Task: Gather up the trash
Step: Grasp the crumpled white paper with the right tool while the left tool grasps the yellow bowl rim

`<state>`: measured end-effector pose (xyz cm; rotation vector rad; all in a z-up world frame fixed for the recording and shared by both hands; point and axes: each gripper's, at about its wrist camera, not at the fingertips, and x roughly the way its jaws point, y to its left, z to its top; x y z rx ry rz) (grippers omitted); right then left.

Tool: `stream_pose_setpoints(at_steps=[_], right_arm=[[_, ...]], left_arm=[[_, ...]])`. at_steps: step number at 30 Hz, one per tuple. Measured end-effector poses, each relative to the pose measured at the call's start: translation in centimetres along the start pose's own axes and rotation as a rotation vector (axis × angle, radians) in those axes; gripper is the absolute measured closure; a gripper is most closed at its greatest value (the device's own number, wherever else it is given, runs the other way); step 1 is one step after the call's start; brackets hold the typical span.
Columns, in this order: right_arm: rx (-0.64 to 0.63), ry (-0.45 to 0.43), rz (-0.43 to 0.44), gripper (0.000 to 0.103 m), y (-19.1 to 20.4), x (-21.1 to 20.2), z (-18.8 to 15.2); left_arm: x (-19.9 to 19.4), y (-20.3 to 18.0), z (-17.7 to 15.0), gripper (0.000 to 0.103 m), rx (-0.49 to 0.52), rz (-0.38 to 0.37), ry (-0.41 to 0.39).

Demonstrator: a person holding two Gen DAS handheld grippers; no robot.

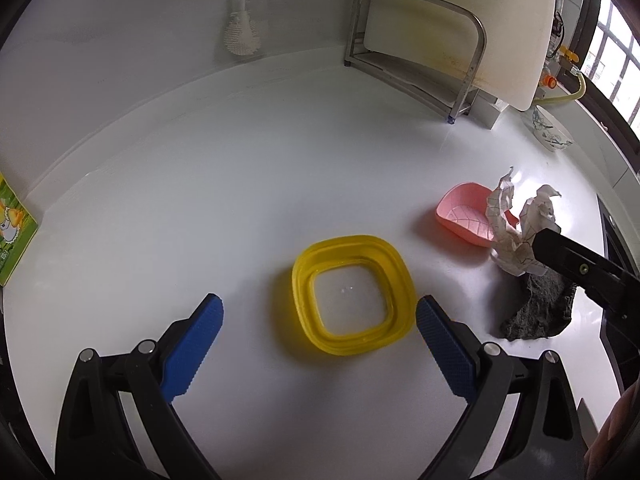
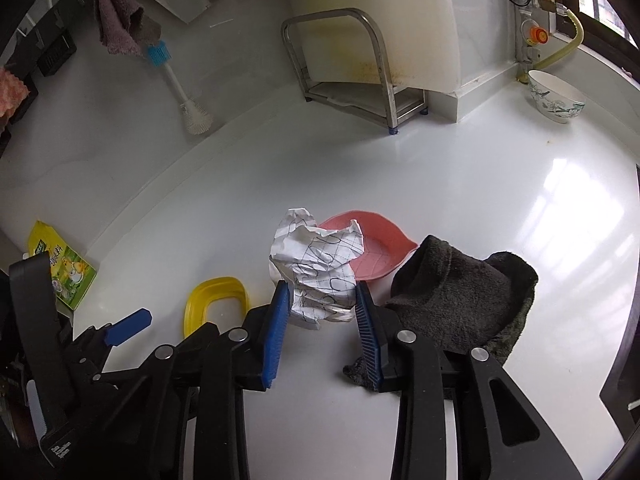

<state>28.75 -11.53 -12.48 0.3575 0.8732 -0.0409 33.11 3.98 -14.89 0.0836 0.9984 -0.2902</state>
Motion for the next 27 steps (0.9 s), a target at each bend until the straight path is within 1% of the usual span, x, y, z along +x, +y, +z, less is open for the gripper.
stream_pose_setpoints(at_steps=[6, 10, 17, 20, 22, 24, 25, 27], right_arm=[[0.026, -0.038, -0.004, 0.071, -1.3, -2.4, -0.3], [0.042, -0.050, -0.010, 0.071, -2.1, -3.4, -1.0], [0.065, -0.061, -0.015, 0.071, -3.0, -4.4, -1.9], [0.067, -0.065, -0.019, 0.071, -3.1, -4.8, -2.2], [0.068, -0.067, -0.020, 0.071, -3.1, -5.0, -2.4], [0.070, -0.070, -0.021, 0.071, -3.2, -5.4, -2.7], [0.072, -0.071, -0.021, 0.071, -3.3, -5.5, -2.8], [0.076, -0.071, -0.021, 0.071, -3.3, -5.8, -3.0]], left_arm=[[1.7, -1.1, 0.1, 0.007, -0.010, 0.042, 0.026], [1.9, -1.5, 0.4, 0.008, -0.012, 0.050, 0.013], [2.6, -1.9, 0.5, 0.008, -0.033, 0.048, 0.034], [3.0, -1.9, 0.3, 0.008, -0.041, 0.065, 0.040], [3.1, -1.7, 0.1, 0.011, -0.050, 0.066, 0.042], [2.8, -1.6, 0.0, 0.019, -0.049, 0.072, 0.031], [2.7, -1.6, 0.0, 0.027, -0.045, 0.072, 0.027], [2.5, -1.4, 0.0, 0.027, -0.049, 0.054, 0.029]])
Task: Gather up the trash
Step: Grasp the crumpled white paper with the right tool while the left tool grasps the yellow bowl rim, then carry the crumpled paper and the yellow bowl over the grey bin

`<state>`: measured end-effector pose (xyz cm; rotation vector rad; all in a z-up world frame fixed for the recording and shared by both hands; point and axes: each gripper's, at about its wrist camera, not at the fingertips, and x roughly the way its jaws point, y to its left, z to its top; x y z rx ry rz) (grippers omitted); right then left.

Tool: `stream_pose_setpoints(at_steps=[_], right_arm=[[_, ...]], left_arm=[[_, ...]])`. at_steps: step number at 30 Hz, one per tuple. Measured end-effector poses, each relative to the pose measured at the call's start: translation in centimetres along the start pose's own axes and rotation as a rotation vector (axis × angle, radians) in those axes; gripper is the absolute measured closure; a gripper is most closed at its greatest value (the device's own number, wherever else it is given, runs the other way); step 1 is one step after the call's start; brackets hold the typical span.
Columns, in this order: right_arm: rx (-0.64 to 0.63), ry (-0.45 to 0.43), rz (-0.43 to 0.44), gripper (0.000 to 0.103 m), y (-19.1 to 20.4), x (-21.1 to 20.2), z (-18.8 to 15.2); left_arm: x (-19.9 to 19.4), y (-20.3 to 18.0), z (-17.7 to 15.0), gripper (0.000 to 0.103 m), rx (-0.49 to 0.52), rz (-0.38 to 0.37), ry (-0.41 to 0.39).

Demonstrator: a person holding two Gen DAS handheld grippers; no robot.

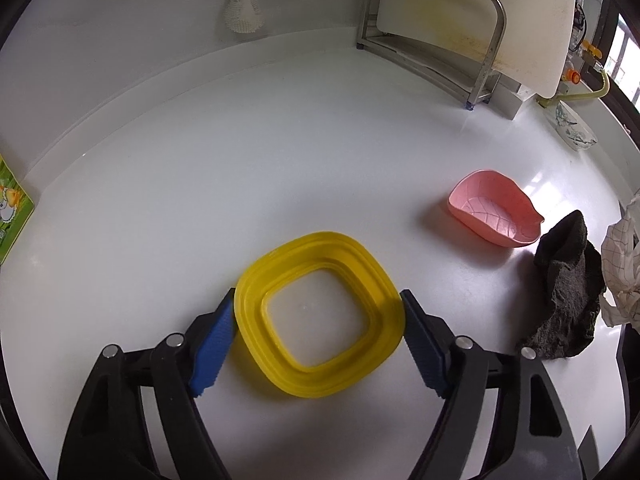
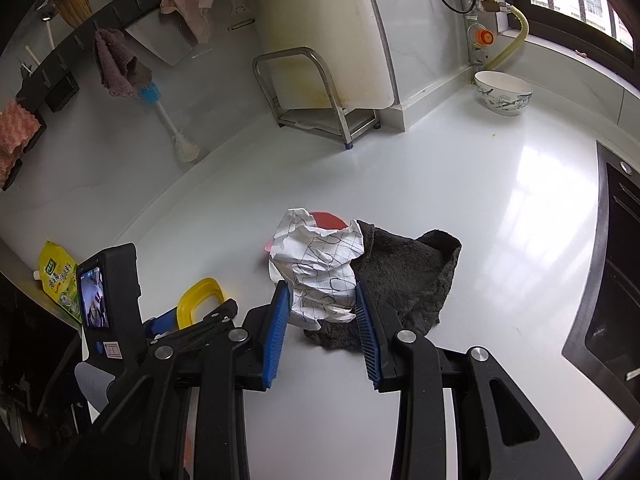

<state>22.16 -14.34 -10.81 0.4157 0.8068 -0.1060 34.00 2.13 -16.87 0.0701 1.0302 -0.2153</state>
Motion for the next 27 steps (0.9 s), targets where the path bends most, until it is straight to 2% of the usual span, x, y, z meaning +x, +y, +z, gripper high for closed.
stream_pose_setpoints(at_steps=[6, 14, 20, 27], right_arm=[[0.006, -0.002, 0.005, 0.071, -0.2, -1.2, -0.8], [-0.005, 0.008, 0.010, 0.071, -1.1, -4.1, -2.4], [0.023, 0.022, 0.016, 0.071, -3.3, -6.5, -4.4], [0.027, 0.038, -0.002, 0.071, -5.8, -10.4, -7.1]], left_arm=[[-1.2, 0.2, -0.3, 0.029, 0.017, -0.014, -0.003], [-5.8, -0.9, -1.7, 0.029, 0.098, -0.014, -0.047], [-9.7, -3.2, -3.9, 0.029, 0.174, -0.033, -0.066], [-14.1, -7.2, -6.9, 0.029, 0.230, -0.102, -0.086]])
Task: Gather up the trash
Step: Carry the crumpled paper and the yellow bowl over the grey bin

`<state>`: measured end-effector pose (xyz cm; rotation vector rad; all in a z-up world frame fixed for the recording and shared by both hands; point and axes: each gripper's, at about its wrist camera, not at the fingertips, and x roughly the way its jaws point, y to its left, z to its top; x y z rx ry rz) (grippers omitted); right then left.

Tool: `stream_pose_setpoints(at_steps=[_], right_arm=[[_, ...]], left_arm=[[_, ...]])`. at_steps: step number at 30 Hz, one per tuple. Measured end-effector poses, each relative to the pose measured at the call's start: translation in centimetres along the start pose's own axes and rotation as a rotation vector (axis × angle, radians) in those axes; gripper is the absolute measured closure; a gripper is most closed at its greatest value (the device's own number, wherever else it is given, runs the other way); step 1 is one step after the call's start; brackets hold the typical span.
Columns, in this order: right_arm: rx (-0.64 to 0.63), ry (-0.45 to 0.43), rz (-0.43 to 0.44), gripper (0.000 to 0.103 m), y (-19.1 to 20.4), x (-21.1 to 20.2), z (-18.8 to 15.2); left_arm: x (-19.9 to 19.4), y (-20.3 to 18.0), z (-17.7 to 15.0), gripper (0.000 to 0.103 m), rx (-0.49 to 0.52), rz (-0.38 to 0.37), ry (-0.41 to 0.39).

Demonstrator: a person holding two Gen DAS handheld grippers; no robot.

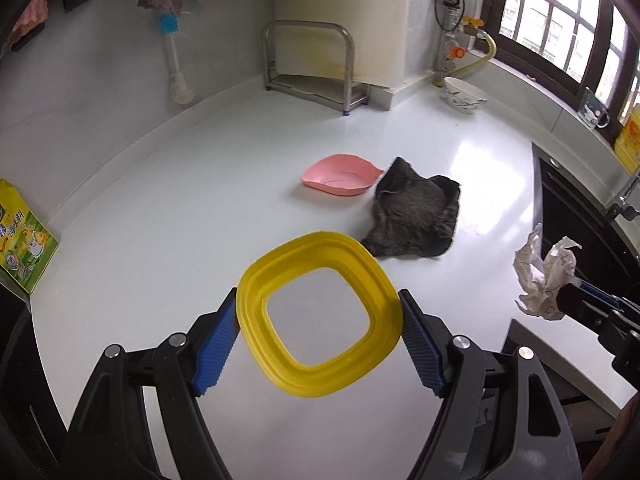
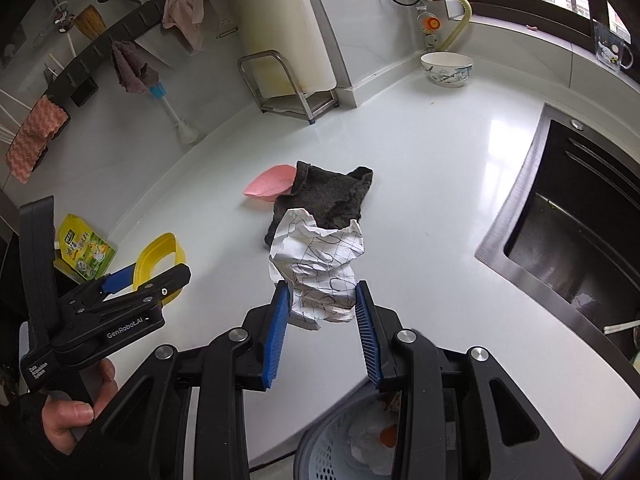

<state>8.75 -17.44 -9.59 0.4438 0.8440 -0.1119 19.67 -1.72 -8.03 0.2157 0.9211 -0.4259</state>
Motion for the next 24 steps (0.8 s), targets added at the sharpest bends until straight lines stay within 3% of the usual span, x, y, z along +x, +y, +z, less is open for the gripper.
stream_pose_setpoints(at_steps=[11, 24], right_arm=[[-0.023, 0.039, 0.012, 0.071, -4.3, -4.9, -5.3], [-0.039, 0.149, 0.047, 0.070, -9.0, -6.6, -11.5]], left_arm=[[-5.0, -7.6, -3.6, 0.029, 0.098, -0.040, -0.033], [-6.7, -14.1, -9.1, 0.029, 0.141, -0.060, 0.033]])
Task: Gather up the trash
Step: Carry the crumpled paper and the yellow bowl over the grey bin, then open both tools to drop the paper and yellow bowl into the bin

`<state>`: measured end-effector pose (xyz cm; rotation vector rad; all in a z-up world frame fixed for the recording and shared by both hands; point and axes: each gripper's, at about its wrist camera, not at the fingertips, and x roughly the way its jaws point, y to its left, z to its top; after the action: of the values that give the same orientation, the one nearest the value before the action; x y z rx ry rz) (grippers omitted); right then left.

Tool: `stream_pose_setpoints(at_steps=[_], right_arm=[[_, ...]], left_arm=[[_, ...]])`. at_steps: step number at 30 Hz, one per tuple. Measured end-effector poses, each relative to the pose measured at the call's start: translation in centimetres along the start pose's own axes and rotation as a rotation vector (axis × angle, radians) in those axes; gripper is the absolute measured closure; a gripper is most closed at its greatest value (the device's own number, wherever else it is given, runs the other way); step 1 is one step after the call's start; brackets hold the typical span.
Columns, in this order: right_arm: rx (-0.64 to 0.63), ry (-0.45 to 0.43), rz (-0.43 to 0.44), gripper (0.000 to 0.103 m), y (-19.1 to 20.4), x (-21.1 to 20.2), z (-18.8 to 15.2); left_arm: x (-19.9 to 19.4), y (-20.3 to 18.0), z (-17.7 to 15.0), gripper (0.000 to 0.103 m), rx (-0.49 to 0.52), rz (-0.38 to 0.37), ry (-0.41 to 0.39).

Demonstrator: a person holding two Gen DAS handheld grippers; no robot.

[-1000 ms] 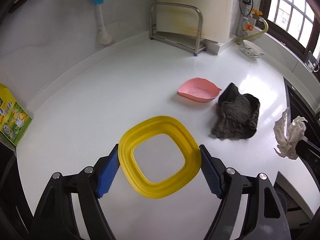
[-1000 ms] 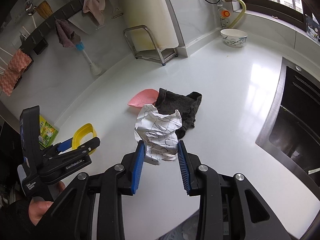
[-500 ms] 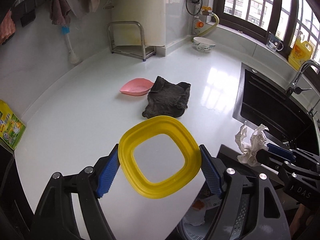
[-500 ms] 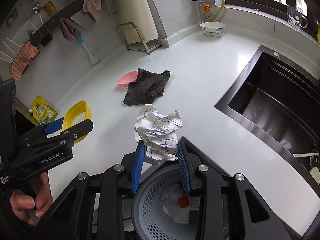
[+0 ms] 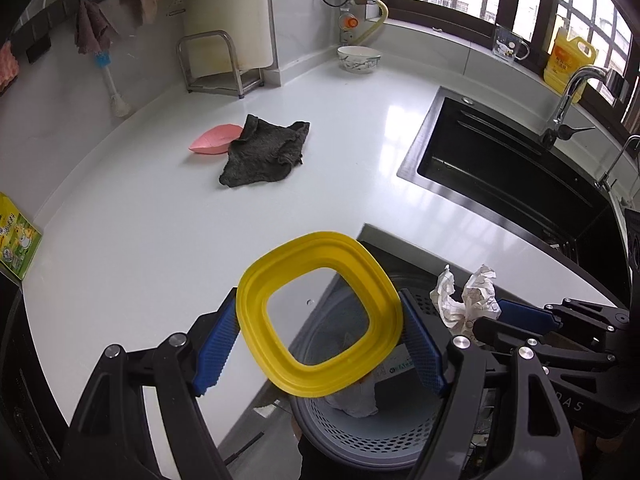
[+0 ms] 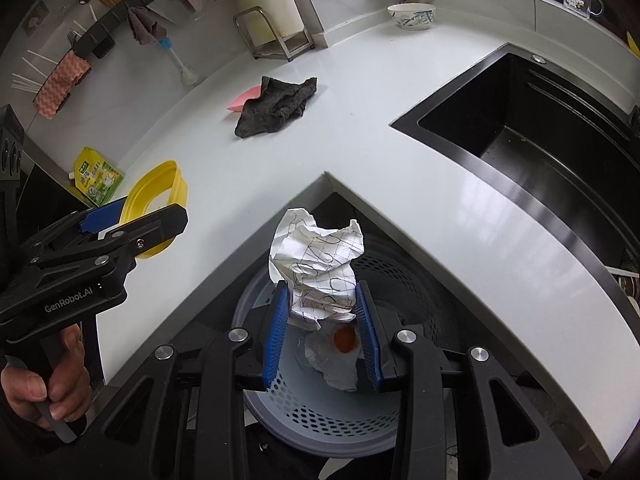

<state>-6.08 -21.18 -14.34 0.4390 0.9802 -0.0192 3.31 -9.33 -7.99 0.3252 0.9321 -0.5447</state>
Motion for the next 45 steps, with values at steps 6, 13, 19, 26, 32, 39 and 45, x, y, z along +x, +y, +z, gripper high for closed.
stream_pose_setpoints(at_steps=[6, 13, 19, 26, 32, 39, 45], right_arm=[[0.005, 0.044, 0.017, 0.070, -1.9, 0.2, -1.6], [0.013, 0.100, 0.037, 0.070, -3.8, 1.2, -3.0], [0.014, 0.146, 0.051, 0.070, -4.4, 2.3, -3.4], [-0.011, 0.161, 0.061, 0.064, -4.1, 2.8, -3.4], [-0.011, 0.142, 0.049, 0.056, -4.4, 2.3, -3.0], [0.004, 0.127, 0.048, 0.055, -5.0, 1.8, -2.5], [-0.005, 0.128, 0.056, 0.047, -4.8, 1.7, -2.2]], left_arm=[[0.6, -2.4, -2.3, 0.029, 0.011, -0.006, 0.047], [1.6, -4.1, -4.2, 0.029, 0.008, 0.007, 0.089], [2.5, -4.3, -5.2, 0.028, -0.021, 0.013, 0.112], [2.5, -3.9, -5.7, 0.026, -0.058, 0.030, 0.119], [2.1, -3.2, -5.7, 0.020, -0.086, 0.047, 0.118], [1.6, -3.0, -5.4, 0.015, -0.095, 0.059, 0.105], [1.4, -2.8, -5.1, 0.014, -0.100, 0.068, 0.100]])
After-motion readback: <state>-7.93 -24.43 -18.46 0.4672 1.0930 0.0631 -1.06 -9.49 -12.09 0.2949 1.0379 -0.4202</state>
